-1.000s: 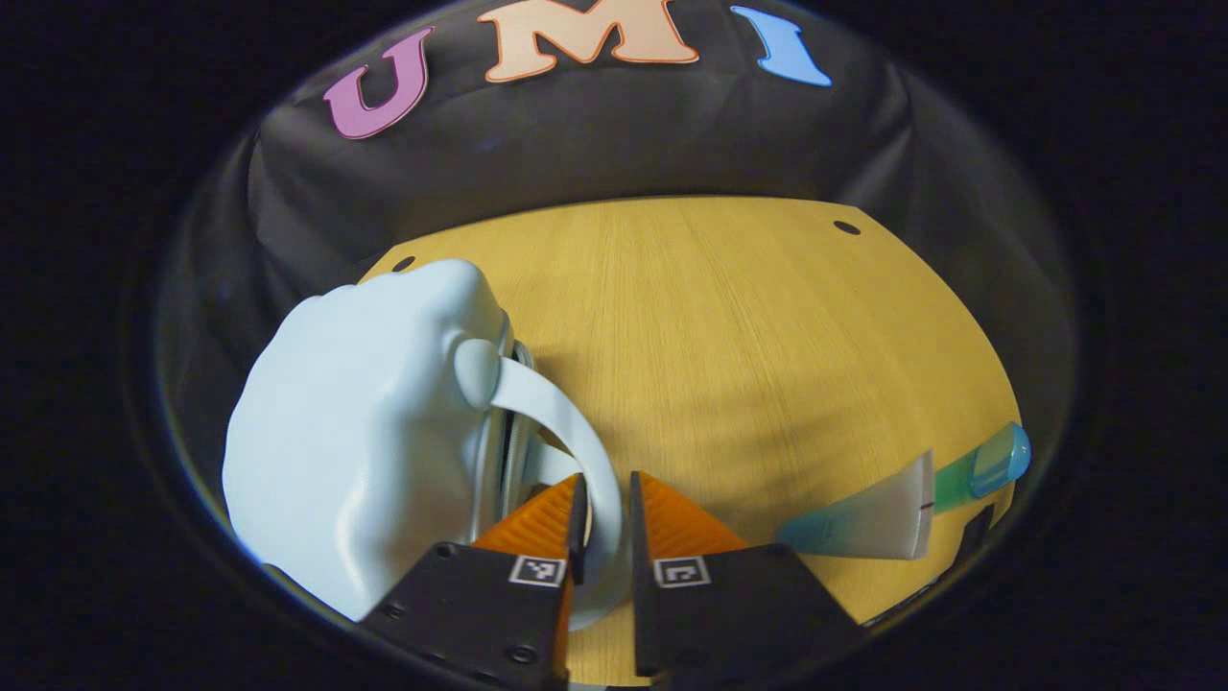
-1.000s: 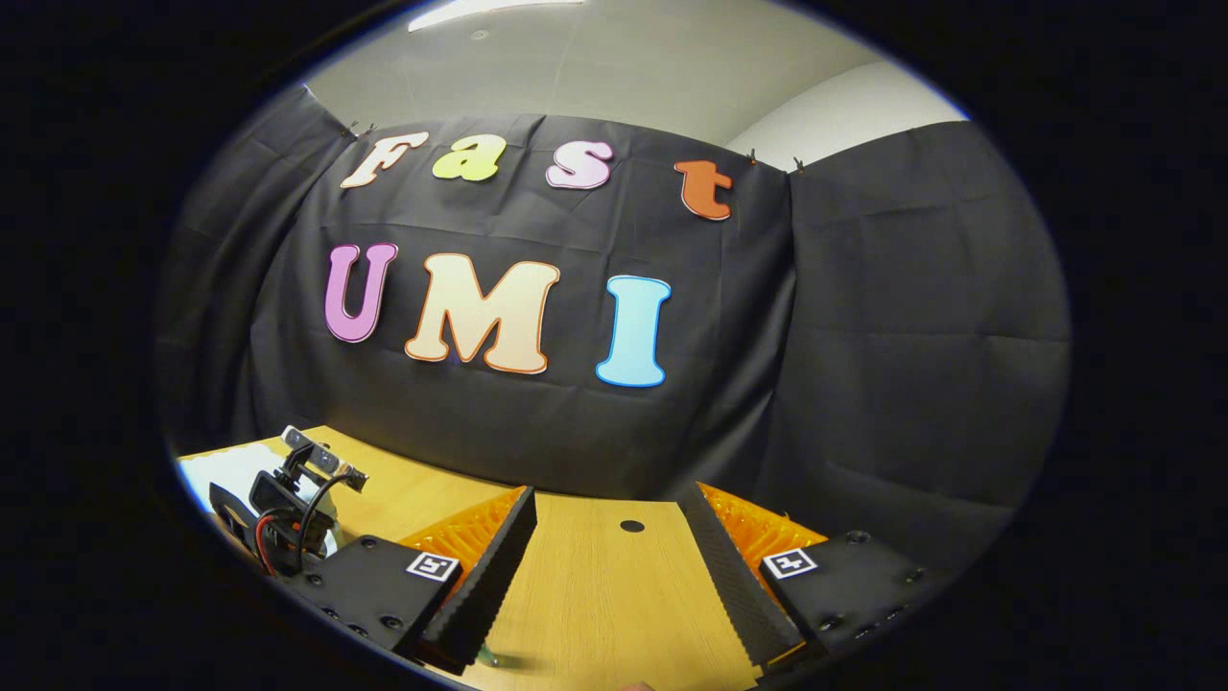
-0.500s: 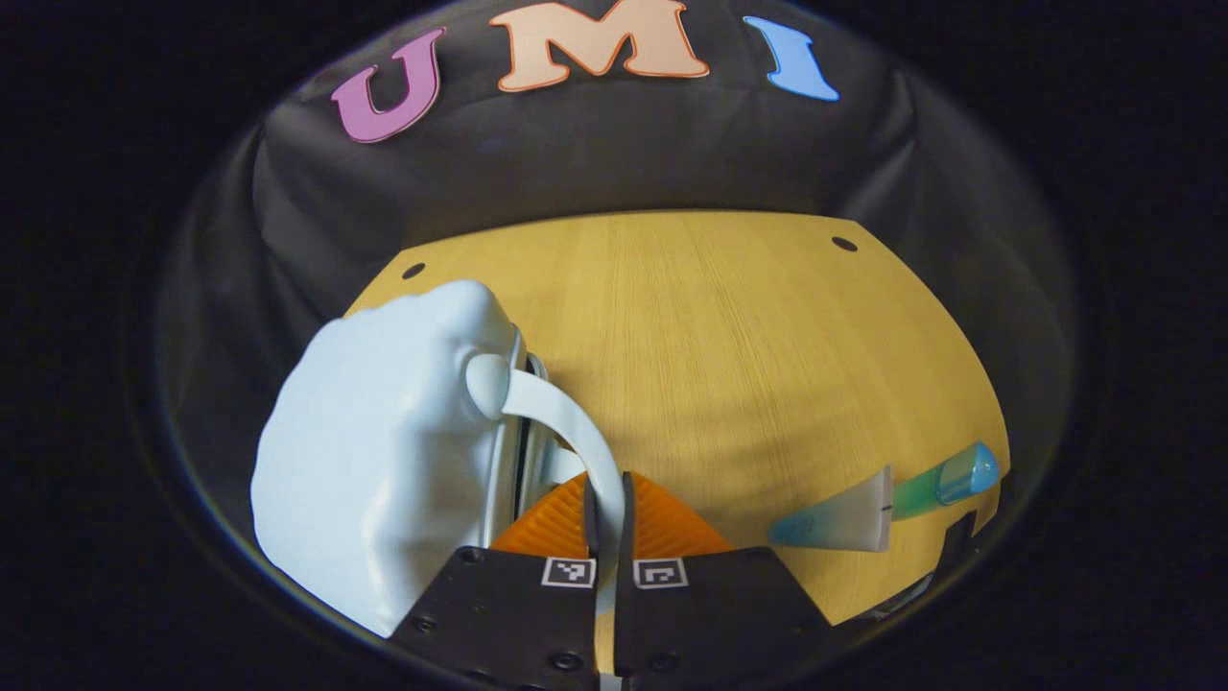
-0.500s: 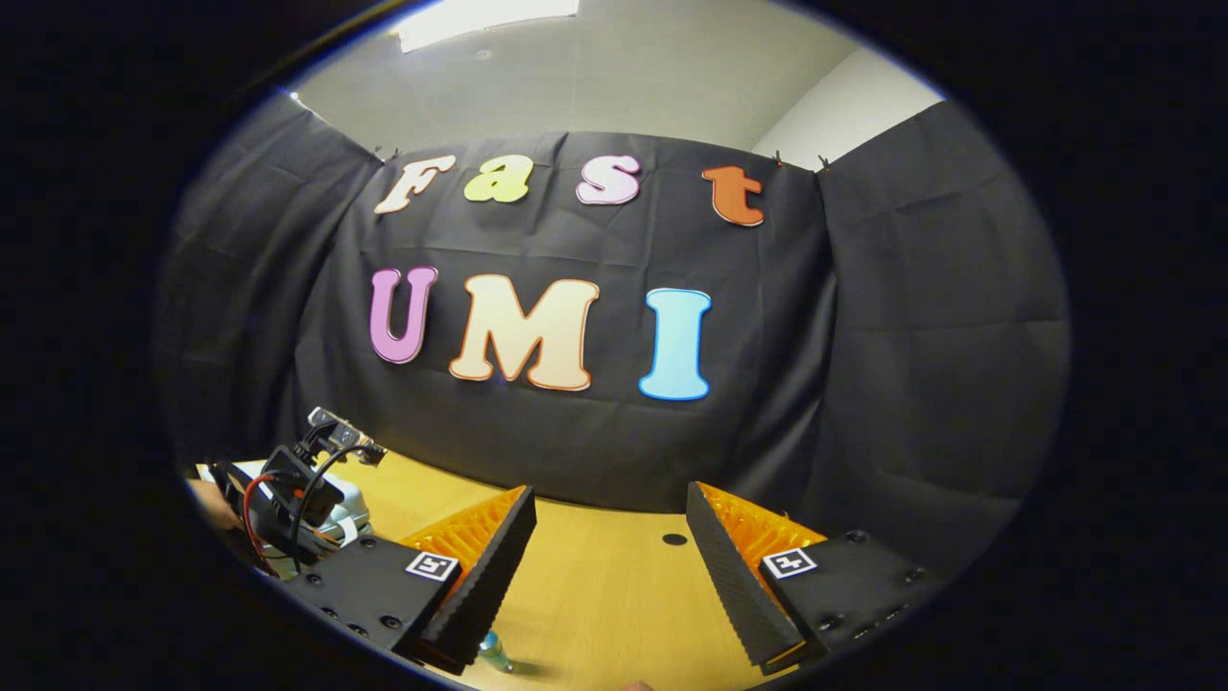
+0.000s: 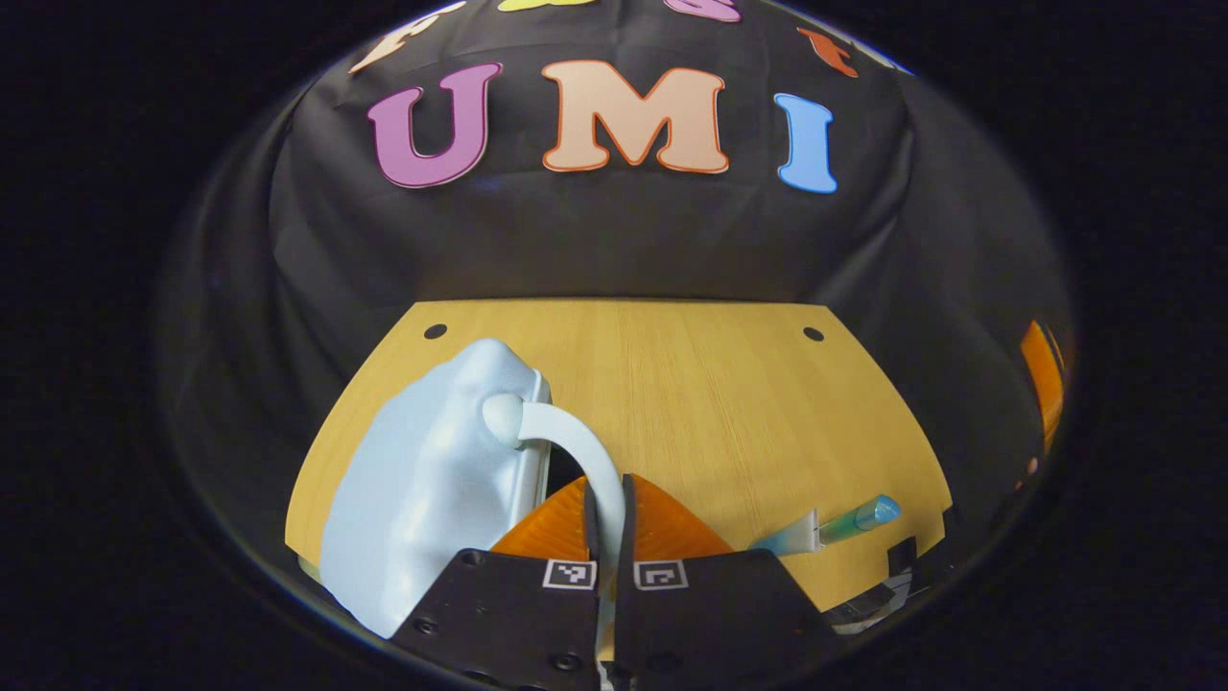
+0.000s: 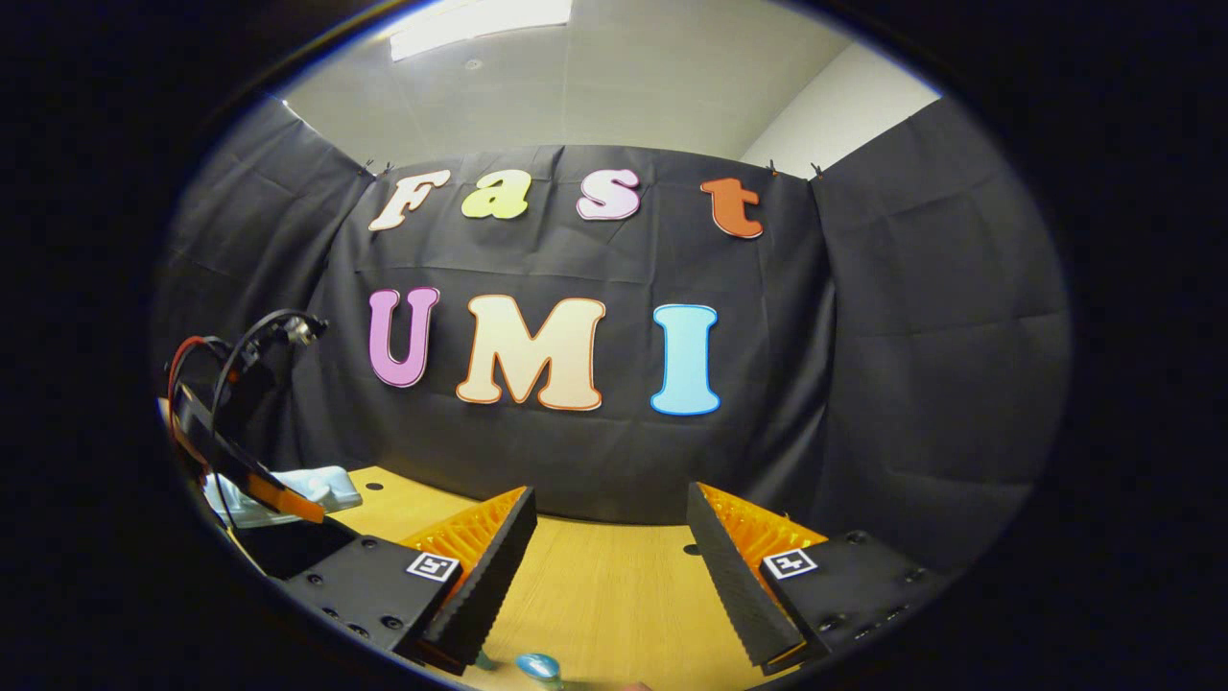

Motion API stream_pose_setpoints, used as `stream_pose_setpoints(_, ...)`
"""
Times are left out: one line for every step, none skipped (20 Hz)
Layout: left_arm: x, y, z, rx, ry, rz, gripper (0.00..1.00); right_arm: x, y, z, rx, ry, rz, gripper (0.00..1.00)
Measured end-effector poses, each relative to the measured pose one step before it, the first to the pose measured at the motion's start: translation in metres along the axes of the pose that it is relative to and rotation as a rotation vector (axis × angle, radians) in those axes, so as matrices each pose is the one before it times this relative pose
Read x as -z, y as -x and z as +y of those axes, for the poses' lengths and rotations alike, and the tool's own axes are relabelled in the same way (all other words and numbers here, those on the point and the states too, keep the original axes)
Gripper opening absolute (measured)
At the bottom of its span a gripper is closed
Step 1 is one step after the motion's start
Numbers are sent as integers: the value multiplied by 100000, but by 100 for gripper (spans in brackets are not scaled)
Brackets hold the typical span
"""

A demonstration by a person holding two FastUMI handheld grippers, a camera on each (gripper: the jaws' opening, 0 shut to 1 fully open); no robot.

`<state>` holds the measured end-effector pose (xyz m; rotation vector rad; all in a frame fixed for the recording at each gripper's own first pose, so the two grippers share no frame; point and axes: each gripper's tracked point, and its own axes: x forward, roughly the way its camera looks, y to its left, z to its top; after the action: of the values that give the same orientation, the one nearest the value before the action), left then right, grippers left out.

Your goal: First open the suitcase, pack the skin care products into it, and then close the suitcase.

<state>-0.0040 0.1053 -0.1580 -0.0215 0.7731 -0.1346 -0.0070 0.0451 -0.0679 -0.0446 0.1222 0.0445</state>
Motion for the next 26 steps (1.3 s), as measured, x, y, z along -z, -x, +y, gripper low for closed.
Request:
stream_pose_setpoints(-741,460,910,1747,638,-826,0,-226,50,1111,11,-579,-35,99)
stream_pose_setpoints(-463,428,849,1892,1473,-1009,0,-424,13,1015,73,-269,-907,99)
stream_pose_setpoints(-384,458,710,1805,1466,-567,0,-95,-84,1032,-123,329,-218,99)
stream_pose_setpoints(-570,360,718,2013,1104,-1299,0,132,-229,1116,-292,771,280,99)
stream_pose_setpoints(-509,488,633,1547,1659,-1095,0,-151,-207,1044,-100,834,9,99)
stream_pose_setpoints(-353,482,593,2019,580,375,0,-145,-273,971,139,549,-157,100)
stream_pose_setpoints(-321,505,692,1832,-485,-594,0,-288,-157,976,293,-98,-320,99)
stream_pose_setpoints(-324,545,708,839,-1790,-627,0,-68,-271,969,442,-593,-222,99)
stream_pose_setpoints(-328,429,998,308,-3959,-1058,0,46,-240,995,436,-648,212,100)
stream_pose_setpoints(-163,263,1375,-681,-4145,-183,0,148,-181,1037,371,-461,302,99)
stream_pose_setpoints(-97,383,1430,-1222,-3757,437,0,156,-130,924,302,-65,285,99)
stream_pose_setpoints(-243,365,1382,-1218,-2706,-429,0,35,-13,924,196,404,-90,99)
stream_pose_setpoints(-140,273,1317,-1310,-1265,-727,0,-24,-55,869,139,636,-257,100)
stream_pose_setpoints(-59,322,1350,-1051,-777,-366,0,74,-111,893,143,533,-72,99)
stream_pose_setpoints(-341,183,1150,-933,-383,-1042,0,28,15,778,-11,118,-56,100)
stream_pose_setpoints(-348,141,1165,-1095,-137,-889,0,22,-22,823,-70,52,62,99)
stream_pose_setpoints(-124,151,1047,-816,-194,-636,0,27,-80,573,116,157,96,99)
stream_pose_setpoints(-82,53,1109,-1194,-68,-190,0,20,-48,348,321,166,62,99)
stream_pose_setpoints(-50,-60,1235,-1621,-342,-145,0,-57,-53,361,383,26,46,99)
stream_pose_setpoints(8,14,1431,-2273,-208,-141,0,10,3,231,345,-26,205,99)
stream_pose_setpoints(-10,-297,1347,-2354,-328,-616,0,42,-31,250,215,14,201,99)
stream_pose_setpoints(-83,-268,1343,-1989,73,-280,0,81,-118,56,490,211,282,99)
stream_pose_setpoints(35,-93,1146,-1457,690,-682,0,87,-71,42,357,229,383,99)
stream_pose_setpoints(20,-415,981,-1426,855,245,0,111,-54,113,350,145,462,99)
stream_pose_setpoints(198,-153,988,-1197,109,-193,0,-114,-53,143,214,207,115,99)
stream_pose_setpoints(34,-182,1040,-1815,-521,-553,0,-84,-158,82,183,310,-179,99)
